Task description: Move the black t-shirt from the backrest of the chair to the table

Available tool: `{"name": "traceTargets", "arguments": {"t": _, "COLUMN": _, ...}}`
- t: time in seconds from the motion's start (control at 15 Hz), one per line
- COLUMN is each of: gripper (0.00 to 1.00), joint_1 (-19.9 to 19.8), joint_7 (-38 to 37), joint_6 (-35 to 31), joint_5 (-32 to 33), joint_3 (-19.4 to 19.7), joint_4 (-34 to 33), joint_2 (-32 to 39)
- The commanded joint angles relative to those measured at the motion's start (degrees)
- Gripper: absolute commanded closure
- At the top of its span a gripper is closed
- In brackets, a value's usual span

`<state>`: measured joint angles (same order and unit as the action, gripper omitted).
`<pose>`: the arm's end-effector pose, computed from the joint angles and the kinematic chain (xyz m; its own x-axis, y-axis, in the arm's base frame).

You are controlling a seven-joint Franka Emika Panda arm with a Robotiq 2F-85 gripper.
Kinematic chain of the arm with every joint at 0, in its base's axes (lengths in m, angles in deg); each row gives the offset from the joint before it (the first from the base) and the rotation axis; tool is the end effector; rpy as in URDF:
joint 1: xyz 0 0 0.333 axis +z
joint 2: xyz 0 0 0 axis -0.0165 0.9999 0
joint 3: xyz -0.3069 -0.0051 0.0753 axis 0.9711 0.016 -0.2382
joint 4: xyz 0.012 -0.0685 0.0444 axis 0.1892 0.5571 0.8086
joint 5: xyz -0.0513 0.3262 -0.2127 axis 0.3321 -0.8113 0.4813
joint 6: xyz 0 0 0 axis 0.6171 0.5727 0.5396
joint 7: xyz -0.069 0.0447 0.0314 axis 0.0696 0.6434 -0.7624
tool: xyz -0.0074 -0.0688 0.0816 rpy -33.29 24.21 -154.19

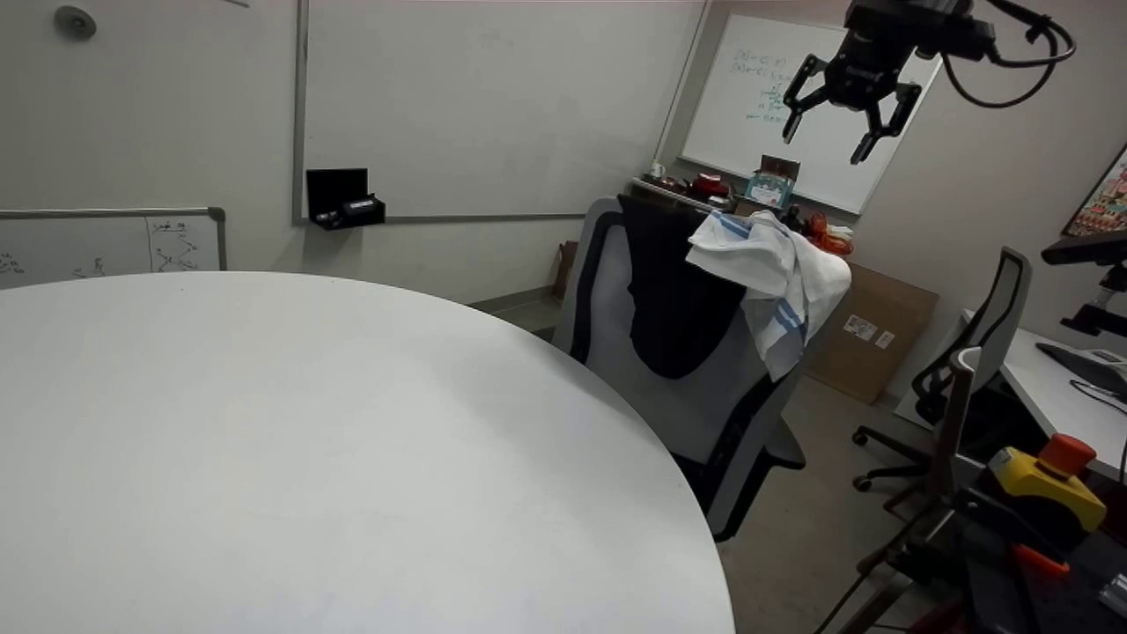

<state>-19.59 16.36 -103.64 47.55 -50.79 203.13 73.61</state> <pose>0.4962 -0.2293 0.4346 0.3330 -0.8881 0.3168 -0.9360 -0.3521 -0.0032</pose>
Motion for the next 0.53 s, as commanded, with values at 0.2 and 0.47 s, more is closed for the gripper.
{"name": "traceTargets", "arguments": {"t": 0.2, "gripper": 0.00, "joint_1": 4.19, "joint_7": -10.86, "joint_6": -10.26, "joint_5": 2.81, "joint_3": 3.50, "joint_4": -1.02, "joint_2": 7.54}}
{"name": "traceTargets", "arguments": {"t": 0.47, "gripper": 0.00, "joint_1": 6.34, "joint_7": -12.04, "joint_6": -18.20, "joint_5": 4.27, "joint_3": 5.92, "joint_4": -0.21, "joint_2": 10.90}}
